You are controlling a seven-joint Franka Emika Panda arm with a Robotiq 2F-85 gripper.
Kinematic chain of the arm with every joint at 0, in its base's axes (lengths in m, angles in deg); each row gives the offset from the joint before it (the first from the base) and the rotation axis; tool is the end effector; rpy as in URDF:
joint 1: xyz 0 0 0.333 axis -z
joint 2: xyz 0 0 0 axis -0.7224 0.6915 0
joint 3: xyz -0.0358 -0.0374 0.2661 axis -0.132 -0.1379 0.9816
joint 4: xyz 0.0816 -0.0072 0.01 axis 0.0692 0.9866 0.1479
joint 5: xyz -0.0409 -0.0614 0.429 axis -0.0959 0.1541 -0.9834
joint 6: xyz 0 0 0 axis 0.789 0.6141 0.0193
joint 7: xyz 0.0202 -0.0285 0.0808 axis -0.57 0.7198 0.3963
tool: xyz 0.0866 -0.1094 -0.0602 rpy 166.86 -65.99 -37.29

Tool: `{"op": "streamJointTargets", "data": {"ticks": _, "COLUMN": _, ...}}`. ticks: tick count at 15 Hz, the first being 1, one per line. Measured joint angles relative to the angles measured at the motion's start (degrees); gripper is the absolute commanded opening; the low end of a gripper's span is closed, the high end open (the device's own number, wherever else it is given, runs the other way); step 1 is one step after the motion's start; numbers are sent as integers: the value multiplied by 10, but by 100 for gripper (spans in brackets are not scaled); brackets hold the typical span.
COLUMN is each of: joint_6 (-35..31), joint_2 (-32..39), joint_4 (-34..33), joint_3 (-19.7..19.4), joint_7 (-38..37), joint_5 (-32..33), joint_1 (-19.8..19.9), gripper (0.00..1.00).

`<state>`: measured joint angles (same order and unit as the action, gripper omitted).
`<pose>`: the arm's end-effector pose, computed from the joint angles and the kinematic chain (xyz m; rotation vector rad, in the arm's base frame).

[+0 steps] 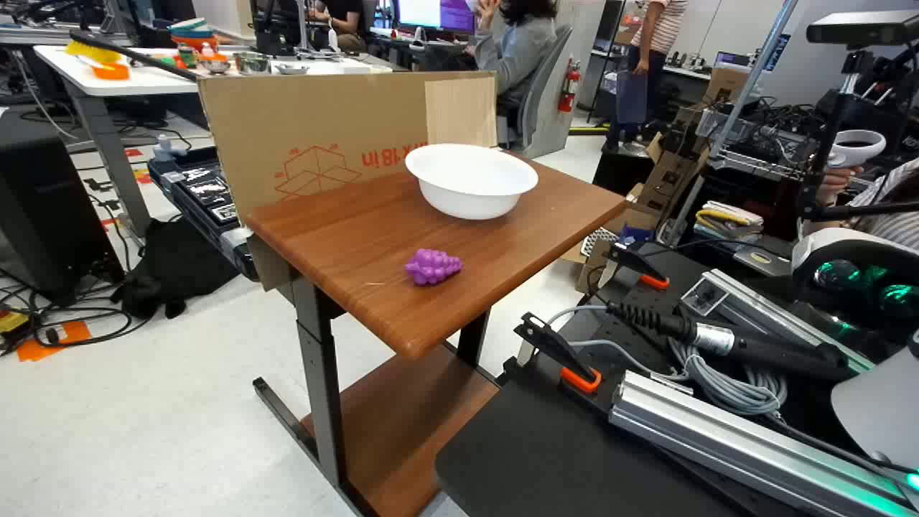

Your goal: Pick the purple object and put it in the bowl

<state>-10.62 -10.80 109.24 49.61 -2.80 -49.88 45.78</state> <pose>0.4631 -0.0020 0.4504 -3.0789 -0.0945 0.3455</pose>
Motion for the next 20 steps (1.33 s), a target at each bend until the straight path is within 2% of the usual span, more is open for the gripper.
{"op": "streamJointTargets", "data": {"ticks": 14, "joint_6": 0, "joint_2": 0, "joint_4": 3, "joint_3": 0, "joint_7": 1, "joint_5": 1, "joint_1": 0, "gripper": 100}}
{"op": "streamJointTargets", "data": {"ticks": 20, "joint_6": 16, "joint_2": 5, "joint_4": 5, "joint_3": 7, "joint_7": 128, "joint_5": 82, "joint_1": -8, "gripper": 100}}
